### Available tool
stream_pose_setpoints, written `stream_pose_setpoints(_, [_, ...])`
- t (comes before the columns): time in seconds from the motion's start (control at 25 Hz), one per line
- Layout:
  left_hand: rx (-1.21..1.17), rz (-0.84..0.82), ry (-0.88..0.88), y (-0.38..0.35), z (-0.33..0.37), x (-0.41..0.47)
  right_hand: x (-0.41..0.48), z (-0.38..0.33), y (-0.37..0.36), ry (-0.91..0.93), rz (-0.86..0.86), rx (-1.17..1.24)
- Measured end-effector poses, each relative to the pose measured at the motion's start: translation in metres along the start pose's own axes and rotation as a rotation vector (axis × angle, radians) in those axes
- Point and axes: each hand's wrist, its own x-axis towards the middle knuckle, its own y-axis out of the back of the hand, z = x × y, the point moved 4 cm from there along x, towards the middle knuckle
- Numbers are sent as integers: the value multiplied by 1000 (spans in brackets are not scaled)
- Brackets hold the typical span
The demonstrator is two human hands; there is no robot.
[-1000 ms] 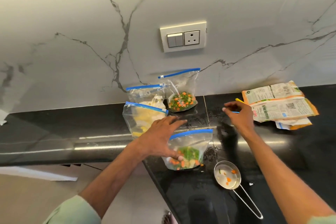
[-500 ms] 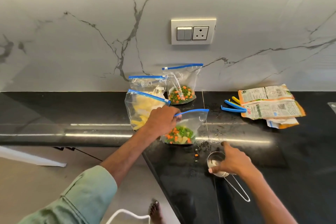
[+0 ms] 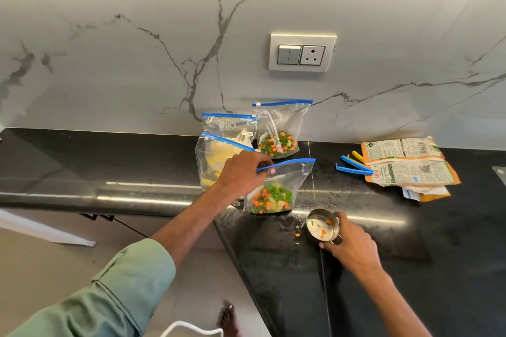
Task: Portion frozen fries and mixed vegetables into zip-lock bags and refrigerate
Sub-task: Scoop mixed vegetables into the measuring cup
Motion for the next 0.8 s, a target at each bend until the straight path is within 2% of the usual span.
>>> stream_pose_setpoints(0.12, [-25,99,9,14,-14,-5,16,-9,5,-21,70,58])
stream_pose_setpoints(0.24, [-2,115,14,28,-28,-9,27,-25,9,20,127,139])
stream_pose_setpoints(0.4, [-3,59,-27,31,-36,-2,40,-87,54,338,270,458])
stream_pose_setpoints(0.52, [-28,74,-216,42,-38,3,58,-140,93,596,352,337])
stream_pose_setpoints(0.6, [109,32,-279,52,-52,10,73,-170,105,721,328,137])
stream_pose_setpoints(0.72, [463,-210,-153,61,-83,27,96,-194,105,756,201,-6])
stream_pose_setpoints(0.8, [463,-186,-97,65,-96,40,110,-200,104,713,171,22])
